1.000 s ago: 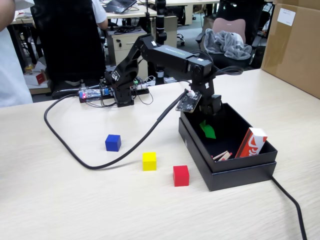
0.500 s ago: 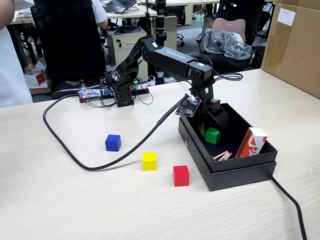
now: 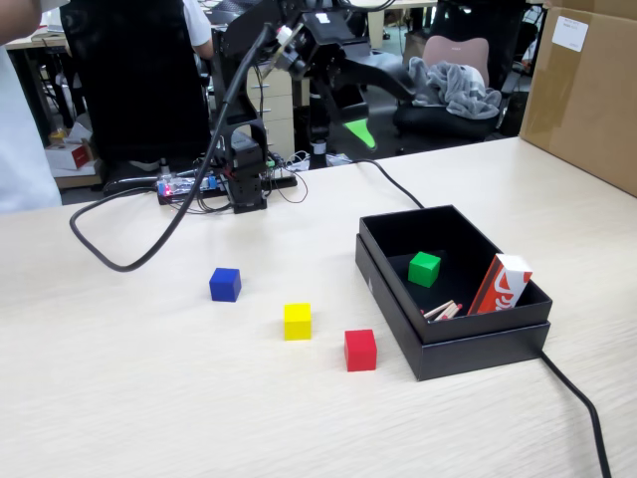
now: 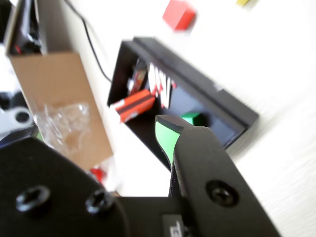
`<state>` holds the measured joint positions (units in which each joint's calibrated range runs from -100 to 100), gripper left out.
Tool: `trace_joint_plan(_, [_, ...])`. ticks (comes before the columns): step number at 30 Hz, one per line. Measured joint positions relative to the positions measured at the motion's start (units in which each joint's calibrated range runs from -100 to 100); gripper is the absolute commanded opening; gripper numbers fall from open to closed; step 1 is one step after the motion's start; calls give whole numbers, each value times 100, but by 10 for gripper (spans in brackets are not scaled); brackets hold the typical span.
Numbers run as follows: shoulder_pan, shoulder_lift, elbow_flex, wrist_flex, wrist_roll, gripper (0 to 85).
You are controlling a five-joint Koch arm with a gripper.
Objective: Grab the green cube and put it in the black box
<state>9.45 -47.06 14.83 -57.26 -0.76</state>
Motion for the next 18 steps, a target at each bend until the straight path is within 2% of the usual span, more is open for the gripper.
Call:
trace_joint_plan(5, [-425,-1709,-1871,225,-54,467])
trace_joint_plan(8, [-611,-2706,-3761,952,-68,467])
trace_joint_plan(18, [-962,-4129,-6700,2726,-10,468])
